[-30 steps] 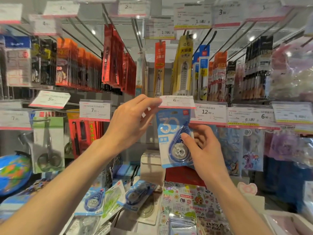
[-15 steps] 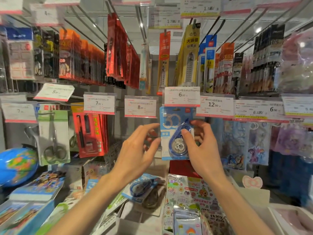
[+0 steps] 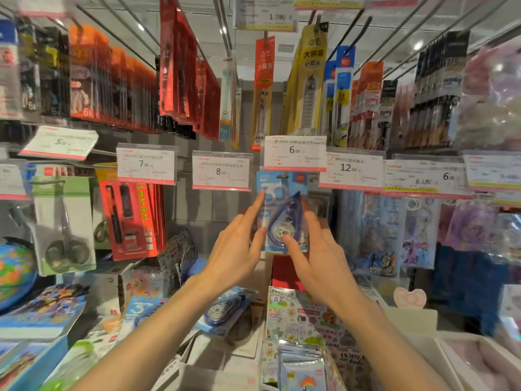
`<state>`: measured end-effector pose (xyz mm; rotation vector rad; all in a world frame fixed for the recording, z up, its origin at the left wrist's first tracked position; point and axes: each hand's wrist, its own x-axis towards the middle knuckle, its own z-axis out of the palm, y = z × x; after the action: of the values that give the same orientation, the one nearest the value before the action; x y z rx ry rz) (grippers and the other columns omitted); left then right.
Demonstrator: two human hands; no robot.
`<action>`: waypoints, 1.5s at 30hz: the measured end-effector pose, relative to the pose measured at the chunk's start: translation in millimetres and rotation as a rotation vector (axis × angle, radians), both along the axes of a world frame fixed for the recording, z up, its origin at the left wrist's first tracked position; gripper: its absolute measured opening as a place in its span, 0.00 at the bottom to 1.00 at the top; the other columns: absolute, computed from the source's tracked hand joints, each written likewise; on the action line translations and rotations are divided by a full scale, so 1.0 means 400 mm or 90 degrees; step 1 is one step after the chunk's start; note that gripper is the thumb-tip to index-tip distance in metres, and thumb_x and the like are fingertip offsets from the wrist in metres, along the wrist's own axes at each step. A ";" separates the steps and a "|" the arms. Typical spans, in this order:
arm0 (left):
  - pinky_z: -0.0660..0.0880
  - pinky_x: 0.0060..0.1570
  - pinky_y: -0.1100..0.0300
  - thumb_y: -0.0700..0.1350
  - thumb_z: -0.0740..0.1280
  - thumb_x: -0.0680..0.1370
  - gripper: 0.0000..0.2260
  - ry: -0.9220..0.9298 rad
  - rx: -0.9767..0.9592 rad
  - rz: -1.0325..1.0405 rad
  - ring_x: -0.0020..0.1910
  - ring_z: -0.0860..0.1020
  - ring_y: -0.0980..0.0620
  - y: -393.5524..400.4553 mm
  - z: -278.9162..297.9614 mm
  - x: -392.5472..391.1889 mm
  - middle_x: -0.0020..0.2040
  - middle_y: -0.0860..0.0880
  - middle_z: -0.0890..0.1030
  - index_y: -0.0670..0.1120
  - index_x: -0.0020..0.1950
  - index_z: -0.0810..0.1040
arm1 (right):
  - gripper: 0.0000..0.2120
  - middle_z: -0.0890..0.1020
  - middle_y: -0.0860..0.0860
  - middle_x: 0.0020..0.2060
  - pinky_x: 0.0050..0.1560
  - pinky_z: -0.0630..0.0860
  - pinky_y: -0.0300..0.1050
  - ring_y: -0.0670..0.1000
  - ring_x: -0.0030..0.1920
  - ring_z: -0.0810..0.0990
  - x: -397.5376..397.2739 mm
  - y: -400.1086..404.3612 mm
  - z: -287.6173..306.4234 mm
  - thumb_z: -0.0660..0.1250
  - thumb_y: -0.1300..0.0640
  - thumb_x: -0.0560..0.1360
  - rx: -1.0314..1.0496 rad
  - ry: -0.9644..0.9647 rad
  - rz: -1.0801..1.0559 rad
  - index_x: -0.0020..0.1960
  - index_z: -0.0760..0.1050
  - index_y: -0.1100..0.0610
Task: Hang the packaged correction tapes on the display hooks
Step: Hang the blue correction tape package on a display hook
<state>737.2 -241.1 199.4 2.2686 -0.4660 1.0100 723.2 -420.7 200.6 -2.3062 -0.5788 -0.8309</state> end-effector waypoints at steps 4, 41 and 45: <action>0.77 0.42 0.46 0.50 0.57 0.84 0.30 0.037 0.019 0.048 0.37 0.75 0.51 -0.008 0.010 0.025 0.39 0.50 0.76 0.62 0.80 0.43 | 0.34 0.79 0.56 0.56 0.43 0.80 0.54 0.56 0.43 0.83 0.044 0.008 0.000 0.56 0.42 0.83 -0.013 0.030 -0.014 0.81 0.38 0.42; 0.73 0.52 0.52 0.47 0.65 0.81 0.21 0.263 -0.016 0.190 0.48 0.79 0.51 0.643 -0.304 -0.142 0.57 0.48 0.74 0.52 0.74 0.67 | 0.24 0.81 0.54 0.55 0.57 0.77 0.56 0.59 0.56 0.79 -0.019 0.432 -0.228 0.56 0.41 0.77 -0.232 0.010 0.035 0.58 0.80 0.56; 0.74 0.56 0.52 0.50 0.63 0.81 0.17 0.385 0.010 0.190 0.58 0.78 0.45 0.695 -0.363 -0.106 0.58 0.47 0.77 0.52 0.70 0.70 | 0.21 0.78 0.56 0.57 0.61 0.72 0.54 0.60 0.61 0.75 0.015 0.572 -0.299 0.58 0.44 0.78 -0.357 0.117 0.043 0.61 0.77 0.56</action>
<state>694.9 37.0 54.3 2.5492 0.1237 0.4001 729.3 -192.0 80.9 -2.8045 -0.8885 -0.4501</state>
